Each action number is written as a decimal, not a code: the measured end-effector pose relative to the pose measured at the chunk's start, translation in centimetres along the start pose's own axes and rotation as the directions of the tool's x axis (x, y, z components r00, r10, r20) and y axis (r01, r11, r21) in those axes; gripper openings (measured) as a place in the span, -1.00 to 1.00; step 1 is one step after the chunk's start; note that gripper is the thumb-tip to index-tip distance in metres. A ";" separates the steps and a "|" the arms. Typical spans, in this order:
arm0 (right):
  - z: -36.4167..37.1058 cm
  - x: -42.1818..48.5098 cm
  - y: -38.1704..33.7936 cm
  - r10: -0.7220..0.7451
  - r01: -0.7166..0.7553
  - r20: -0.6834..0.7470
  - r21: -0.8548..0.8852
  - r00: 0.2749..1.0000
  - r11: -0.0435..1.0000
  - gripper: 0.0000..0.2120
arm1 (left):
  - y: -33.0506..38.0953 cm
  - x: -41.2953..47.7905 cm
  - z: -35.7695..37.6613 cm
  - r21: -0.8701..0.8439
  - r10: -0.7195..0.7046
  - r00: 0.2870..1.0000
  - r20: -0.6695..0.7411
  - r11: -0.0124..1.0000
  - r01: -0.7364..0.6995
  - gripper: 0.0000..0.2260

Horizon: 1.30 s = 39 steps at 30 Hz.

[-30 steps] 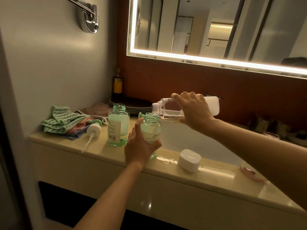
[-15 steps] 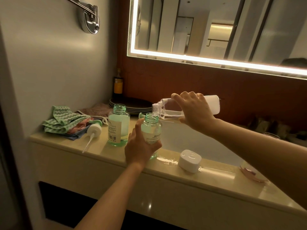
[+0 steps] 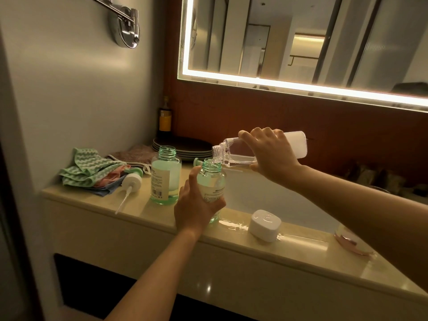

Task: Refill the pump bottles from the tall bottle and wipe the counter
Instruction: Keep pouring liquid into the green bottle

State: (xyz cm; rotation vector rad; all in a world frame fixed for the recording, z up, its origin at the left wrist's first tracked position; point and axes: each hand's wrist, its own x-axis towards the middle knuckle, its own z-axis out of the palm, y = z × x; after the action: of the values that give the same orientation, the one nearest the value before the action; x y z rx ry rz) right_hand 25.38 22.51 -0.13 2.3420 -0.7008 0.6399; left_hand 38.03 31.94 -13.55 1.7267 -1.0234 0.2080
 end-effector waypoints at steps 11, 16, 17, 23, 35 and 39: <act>0.0 0.2 0.0 -0.015 0.014 -0.034 -0.025 0.999 1.000 -0.43 | -0.1 0.0 0.1 -0.001 0.002 1.000 -0.011 1.000 -0.002 -0.17; 0.0 0.4 0.1 -0.028 0.026 -0.040 -0.049 0.999 0.998 -0.44 | -0.1 0.0 0.1 0.001 0.002 1.000 -0.013 1.000 -0.002 -0.17; 0.0 0.4 0.1 -0.030 0.028 -0.042 -0.051 0.999 0.998 -0.44 | -0.1 0.0 0.1 0.001 0.003 1.000 -0.014 1.000 -0.003 -0.17; -0.1 0.6 0.1 -0.047 0.044 -0.057 -0.056 0.997 0.997 -0.45 | -0.1 0.0 0.2 0.007 0.004 1.000 -0.021 1.000 -0.003 -0.17; -0.1 1.3 0.2 -0.115 0.091 -0.134 -0.172 0.984 0.981 -0.38 | -0.2 0.0 0.2 0.006 0.009 1.000 -0.023 1.000 -0.009 -0.17; -0.3 1.5 0.1 -0.141 0.106 -0.151 -0.218 0.979 0.970 -0.33 | -0.2 0.0 0.1 -0.005 0.016 1.000 -0.023 1.000 -0.016 -0.16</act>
State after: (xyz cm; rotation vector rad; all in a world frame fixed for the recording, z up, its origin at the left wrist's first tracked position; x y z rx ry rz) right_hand 26.39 22.15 0.98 2.0931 -0.5160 0.6622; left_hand 38.12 31.84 -13.74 1.7085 -1.0201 0.2347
